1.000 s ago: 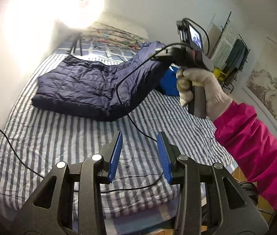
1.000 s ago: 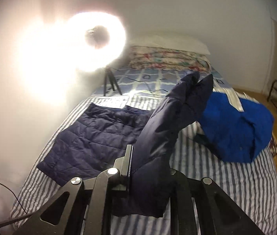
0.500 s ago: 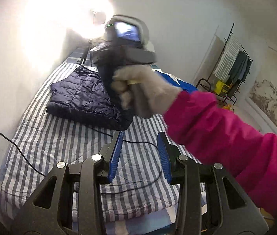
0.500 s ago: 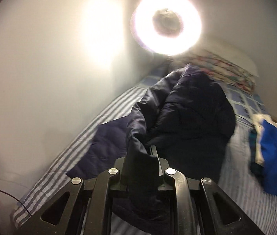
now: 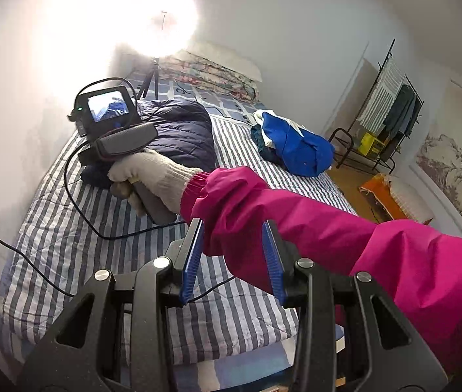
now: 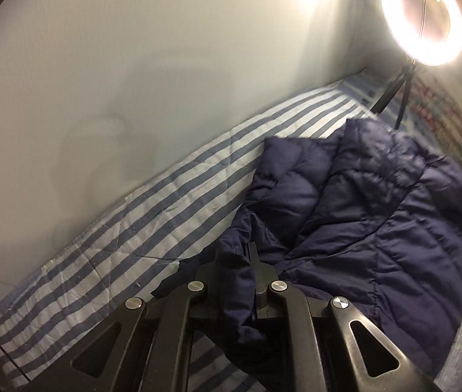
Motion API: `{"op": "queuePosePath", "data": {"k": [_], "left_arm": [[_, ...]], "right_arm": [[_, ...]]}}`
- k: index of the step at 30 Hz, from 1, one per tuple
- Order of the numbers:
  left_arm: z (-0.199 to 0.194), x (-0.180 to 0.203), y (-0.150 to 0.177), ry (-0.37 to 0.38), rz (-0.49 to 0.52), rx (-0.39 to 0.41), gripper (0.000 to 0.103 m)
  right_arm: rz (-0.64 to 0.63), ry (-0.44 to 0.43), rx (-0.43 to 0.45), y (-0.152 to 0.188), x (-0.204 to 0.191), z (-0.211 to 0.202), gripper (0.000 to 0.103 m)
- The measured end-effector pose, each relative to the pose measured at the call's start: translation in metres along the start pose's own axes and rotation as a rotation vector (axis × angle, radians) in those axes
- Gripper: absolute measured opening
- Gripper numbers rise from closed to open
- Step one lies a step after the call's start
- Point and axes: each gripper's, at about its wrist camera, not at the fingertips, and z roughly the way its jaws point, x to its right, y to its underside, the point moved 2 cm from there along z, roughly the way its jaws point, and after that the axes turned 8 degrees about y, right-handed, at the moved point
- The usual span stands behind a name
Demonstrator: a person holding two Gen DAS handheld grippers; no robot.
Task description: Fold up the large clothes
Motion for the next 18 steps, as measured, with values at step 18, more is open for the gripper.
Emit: {"op": "queuePosePath", "data": {"k": [18], "left_arm": [[0.019,0.001,-0.017,-0.011,-0.019,-0.008,0.037]], "right_arm": [[0.453,-0.196,0.262,0.081,0.206,-0.142,0.034]]}}
